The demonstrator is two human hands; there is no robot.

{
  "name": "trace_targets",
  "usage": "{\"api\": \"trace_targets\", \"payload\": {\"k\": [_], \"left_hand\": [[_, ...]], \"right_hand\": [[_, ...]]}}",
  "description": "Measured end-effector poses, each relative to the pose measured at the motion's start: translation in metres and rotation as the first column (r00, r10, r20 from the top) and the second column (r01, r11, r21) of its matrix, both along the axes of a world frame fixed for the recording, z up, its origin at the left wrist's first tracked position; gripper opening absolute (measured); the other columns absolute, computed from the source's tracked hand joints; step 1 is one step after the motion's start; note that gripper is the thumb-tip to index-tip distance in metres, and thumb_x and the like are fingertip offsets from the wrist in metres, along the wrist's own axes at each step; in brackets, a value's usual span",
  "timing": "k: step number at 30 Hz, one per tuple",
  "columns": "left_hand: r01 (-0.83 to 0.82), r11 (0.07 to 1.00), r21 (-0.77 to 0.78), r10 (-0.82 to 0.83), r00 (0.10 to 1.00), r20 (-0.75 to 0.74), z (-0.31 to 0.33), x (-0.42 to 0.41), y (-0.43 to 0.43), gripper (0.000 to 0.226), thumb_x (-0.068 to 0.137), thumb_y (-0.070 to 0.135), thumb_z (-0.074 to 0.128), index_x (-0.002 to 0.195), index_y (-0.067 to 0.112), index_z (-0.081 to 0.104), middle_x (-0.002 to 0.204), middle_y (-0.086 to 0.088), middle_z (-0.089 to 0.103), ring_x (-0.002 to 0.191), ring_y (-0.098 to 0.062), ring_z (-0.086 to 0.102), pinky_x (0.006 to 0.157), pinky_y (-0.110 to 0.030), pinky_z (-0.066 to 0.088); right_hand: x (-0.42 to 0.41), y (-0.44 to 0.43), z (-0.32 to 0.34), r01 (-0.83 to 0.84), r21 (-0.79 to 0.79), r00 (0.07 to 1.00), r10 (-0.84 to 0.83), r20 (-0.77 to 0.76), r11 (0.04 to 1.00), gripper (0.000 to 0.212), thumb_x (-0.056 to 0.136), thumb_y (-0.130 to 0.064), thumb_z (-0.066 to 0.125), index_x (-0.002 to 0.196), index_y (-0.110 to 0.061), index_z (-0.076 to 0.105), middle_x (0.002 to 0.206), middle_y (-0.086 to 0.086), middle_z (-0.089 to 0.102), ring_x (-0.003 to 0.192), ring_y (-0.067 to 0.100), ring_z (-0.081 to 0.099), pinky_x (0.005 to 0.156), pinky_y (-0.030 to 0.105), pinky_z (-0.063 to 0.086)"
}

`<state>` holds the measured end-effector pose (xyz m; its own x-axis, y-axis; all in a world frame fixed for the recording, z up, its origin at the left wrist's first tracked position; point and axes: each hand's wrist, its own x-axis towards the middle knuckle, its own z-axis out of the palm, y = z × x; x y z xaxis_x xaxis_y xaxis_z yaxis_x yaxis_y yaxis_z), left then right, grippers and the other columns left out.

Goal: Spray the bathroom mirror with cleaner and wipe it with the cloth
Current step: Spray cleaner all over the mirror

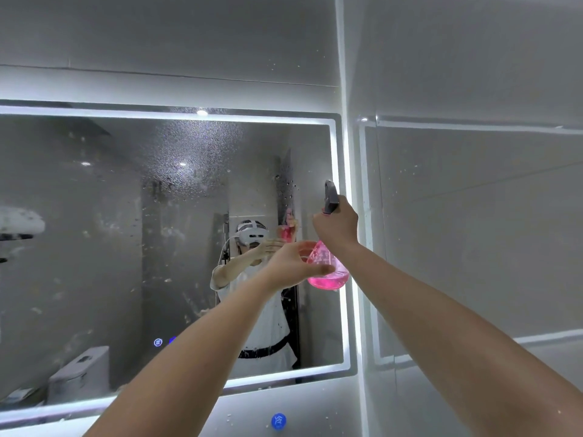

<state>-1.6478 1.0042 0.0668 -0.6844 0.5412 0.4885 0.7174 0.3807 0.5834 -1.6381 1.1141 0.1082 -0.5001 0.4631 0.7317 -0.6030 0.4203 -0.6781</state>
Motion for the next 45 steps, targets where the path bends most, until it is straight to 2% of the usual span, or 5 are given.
{"api": "trace_targets", "payload": {"k": [12, 25, 32, 38, 45], "left_hand": [[-0.001, 1.0, 0.01, 0.001, 1.0, -0.024, -0.008, -0.007, -0.035, 0.074, 0.079, 0.028, 0.073, 0.141, 0.011, 0.037, 0.14, -0.004, 0.048, 0.123, -0.015, 0.048, 0.095, -0.019, 0.031], [-0.013, 1.0, 0.003, 0.014, 0.999, -0.04, -0.001, -0.01, -0.079, 0.072, 0.078, 0.03, 0.072, 0.14, 0.013, 0.038, 0.14, -0.002, 0.048, 0.124, -0.015, 0.048, 0.102, -0.027, 0.034], [0.008, 0.997, -0.083, -0.004, 0.999, 0.046, -0.018, -0.011, -0.079, 0.068, 0.082, 0.028, 0.069, 0.141, 0.016, 0.038, 0.137, -0.001, 0.051, 0.12, -0.014, 0.051, 0.095, -0.018, 0.034], [0.035, 0.995, -0.091, -0.017, 0.98, 0.197, -0.067, -0.024, -0.061, 0.07, 0.076, 0.029, 0.074, 0.137, 0.016, 0.044, 0.13, -0.003, 0.057, 0.113, -0.015, 0.056, 0.105, -0.036, 0.041], [0.042, 0.998, -0.056, -0.027, 0.97, 0.244, -0.09, -0.023, -0.043, 0.071, 0.074, 0.031, 0.077, 0.136, 0.017, 0.046, 0.128, 0.0, 0.058, 0.107, -0.011, 0.055, 0.098, -0.026, 0.041]], "right_hand": [[-0.007, -0.034, -0.01, 0.025, -0.055, 0.999, -0.026, -0.022, 0.998, 0.015, 0.075, 0.003, 0.051, 0.082, -0.01, 0.046, 0.068, -0.002, 0.041, 0.06, 0.014, 0.038, 0.059, 0.025, 0.037], [-0.005, -0.079, -0.002, 0.021, -0.046, 0.999, -0.023, -0.034, 0.999, 0.018, 0.079, 0.005, 0.048, 0.086, -0.012, 0.05, 0.072, -0.002, 0.047, 0.061, 0.011, 0.042, 0.055, 0.02, 0.036], [-0.015, -0.073, -0.022, 0.083, -0.161, 0.994, -0.069, 0.09, 0.983, 0.022, 0.08, 0.005, 0.049, 0.075, -0.015, 0.043, 0.067, -0.002, 0.043, 0.056, 0.01, 0.04, 0.051, 0.02, 0.031], [-0.02, -0.06, -0.071, 0.124, -0.129, 0.973, -0.095, 0.211, 0.984, 0.015, 0.081, 0.005, 0.051, 0.082, -0.009, 0.046, 0.067, -0.001, 0.045, 0.055, 0.009, 0.041, 0.047, 0.016, 0.03], [-0.012, -0.047, -0.092, 0.092, -0.086, 0.969, -0.07, 0.238, 0.992, 0.018, 0.079, 0.006, 0.05, 0.076, -0.012, 0.046, 0.065, 0.0, 0.046, 0.056, 0.011, 0.043, 0.051, 0.02, 0.033]]}}
